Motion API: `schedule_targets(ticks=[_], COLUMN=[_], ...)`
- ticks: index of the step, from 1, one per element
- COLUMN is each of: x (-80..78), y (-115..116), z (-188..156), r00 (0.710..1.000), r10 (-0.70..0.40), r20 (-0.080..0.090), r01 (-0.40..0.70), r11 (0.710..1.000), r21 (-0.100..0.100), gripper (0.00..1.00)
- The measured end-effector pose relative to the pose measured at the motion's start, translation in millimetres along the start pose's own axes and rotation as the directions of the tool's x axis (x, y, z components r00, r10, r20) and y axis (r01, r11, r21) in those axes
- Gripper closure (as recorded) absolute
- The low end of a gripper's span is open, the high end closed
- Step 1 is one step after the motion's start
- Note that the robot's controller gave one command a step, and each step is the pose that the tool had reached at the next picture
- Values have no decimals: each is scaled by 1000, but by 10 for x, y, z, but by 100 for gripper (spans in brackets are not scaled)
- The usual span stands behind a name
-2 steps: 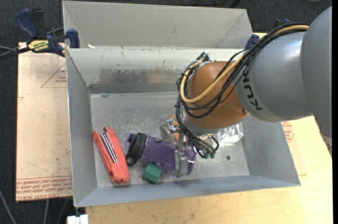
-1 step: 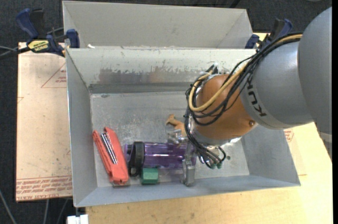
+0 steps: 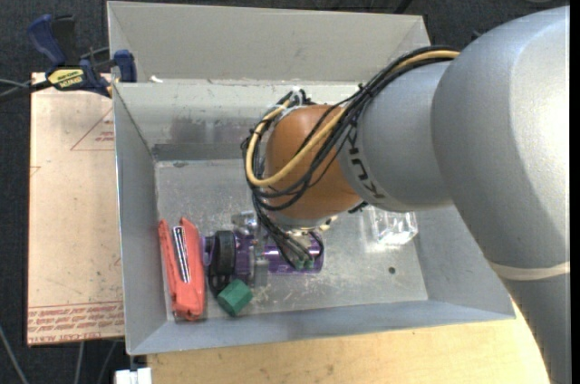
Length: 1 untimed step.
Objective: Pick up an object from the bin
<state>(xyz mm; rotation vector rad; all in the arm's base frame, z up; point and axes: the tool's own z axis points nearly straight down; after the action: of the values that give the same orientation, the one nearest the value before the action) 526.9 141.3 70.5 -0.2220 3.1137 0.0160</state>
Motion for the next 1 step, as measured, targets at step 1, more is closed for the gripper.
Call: schedule_targets(ticks=[1], x=[0], y=[-1], z=[0], r00=[1000], r10=[0], r20=[0], r01=[0], r11=[1000], r21=[0], gripper=[100])
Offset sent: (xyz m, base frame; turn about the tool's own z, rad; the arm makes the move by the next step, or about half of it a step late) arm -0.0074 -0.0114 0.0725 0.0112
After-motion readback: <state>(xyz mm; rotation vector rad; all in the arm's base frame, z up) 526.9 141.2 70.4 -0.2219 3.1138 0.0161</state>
